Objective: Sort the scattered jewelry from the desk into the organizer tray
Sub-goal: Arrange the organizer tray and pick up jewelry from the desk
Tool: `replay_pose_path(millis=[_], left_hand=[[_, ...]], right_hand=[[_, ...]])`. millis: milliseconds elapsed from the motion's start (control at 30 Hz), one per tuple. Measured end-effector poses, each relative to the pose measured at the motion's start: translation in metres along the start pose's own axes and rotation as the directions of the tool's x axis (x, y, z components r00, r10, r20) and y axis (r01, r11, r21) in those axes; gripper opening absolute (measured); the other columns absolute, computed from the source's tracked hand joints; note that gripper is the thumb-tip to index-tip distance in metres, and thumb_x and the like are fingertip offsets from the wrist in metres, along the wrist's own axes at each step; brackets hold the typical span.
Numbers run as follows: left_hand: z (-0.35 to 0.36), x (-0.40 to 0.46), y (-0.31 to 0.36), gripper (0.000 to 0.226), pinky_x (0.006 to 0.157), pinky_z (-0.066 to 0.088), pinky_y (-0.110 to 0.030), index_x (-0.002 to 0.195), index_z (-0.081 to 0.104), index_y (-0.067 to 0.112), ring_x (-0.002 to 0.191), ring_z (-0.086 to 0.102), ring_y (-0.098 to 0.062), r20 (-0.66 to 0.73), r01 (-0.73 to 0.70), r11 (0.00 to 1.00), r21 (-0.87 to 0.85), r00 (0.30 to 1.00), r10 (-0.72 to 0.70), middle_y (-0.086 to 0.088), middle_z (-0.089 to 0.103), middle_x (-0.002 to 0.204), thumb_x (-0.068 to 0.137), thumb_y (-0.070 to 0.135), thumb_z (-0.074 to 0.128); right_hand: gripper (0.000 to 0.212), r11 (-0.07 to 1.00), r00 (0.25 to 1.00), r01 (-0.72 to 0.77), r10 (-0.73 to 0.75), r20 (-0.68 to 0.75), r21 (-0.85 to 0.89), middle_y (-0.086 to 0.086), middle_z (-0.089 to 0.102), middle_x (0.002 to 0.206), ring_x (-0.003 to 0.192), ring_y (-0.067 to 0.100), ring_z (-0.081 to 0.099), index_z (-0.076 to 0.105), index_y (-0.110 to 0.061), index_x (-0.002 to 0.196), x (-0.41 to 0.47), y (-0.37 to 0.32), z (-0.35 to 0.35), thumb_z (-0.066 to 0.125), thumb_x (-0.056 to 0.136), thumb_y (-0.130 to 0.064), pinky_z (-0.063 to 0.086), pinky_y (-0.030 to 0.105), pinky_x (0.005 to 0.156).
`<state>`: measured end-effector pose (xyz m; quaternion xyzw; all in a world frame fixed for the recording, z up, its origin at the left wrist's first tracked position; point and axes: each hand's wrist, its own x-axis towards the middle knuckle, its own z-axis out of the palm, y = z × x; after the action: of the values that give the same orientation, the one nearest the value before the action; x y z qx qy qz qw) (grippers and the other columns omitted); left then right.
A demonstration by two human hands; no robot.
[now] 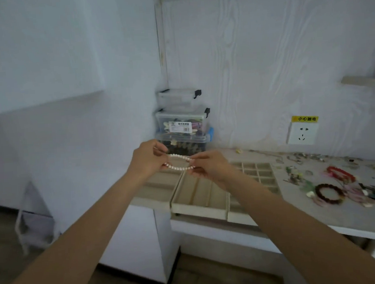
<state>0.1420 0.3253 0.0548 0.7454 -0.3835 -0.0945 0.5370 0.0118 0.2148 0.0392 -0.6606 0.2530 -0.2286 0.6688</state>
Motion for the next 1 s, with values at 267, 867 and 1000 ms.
replay_pose_path(millis=[267, 867, 1000], left_hand=[[-0.037, -0.006, -0.051, 0.013, 0.078, 0.047, -0.022, 0.09, 0.068, 0.009, 0.082, 0.062, -0.018, -0.013, 0.072, 0.931, 0.358, 0.997, -0.072, -0.008, 0.068, 0.092, 0.079, 0.002, 0.068], [-0.046, -0.016, -0.093, 0.052, 0.11, 0.016, -0.04, 0.116, 0.064, 0.031, 0.13, 0.031, -0.02, 0.32, -0.264, 0.442, 0.858, 0.946, -0.057, 0.003, 0.047, 0.135, 0.086, -0.001, 0.037], [-0.046, -0.016, -0.095, 0.046, 0.114, 0.004, -0.045, 0.114, 0.062, 0.027, 0.136, 0.024, -0.015, 0.342, -0.288, 0.398, 0.871, 0.937, -0.07, 0.004, 0.048, 0.134, 0.087, -0.001, 0.038]], right_hand=[[0.012, 0.711, 0.986, 0.147, -0.16, 0.045, -0.688, 0.007, 0.069, 0.097, 0.092, 0.021, 0.064, 0.062, -0.017, 0.073, 0.023, 0.023, 0.069, 0.067, 0.084, -0.016, 0.051, 0.032, 0.078], [0.043, 0.133, 0.94, 0.338, 0.0, 0.341, -0.932, 0.005, 0.057, 0.129, 0.116, 0.025, 0.054, 0.057, -0.025, 0.127, 0.043, 0.048, 0.084, 0.045, 0.092, -0.004, 0.047, 0.036, 0.093], [0.03, 0.063, 0.922, 0.385, 0.027, 0.387, -0.921, 0.008, 0.065, 0.107, 0.094, 0.025, 0.061, 0.066, -0.021, 0.113, 0.05, 0.056, 0.088, 0.051, 0.091, -0.006, 0.052, 0.032, 0.079]])
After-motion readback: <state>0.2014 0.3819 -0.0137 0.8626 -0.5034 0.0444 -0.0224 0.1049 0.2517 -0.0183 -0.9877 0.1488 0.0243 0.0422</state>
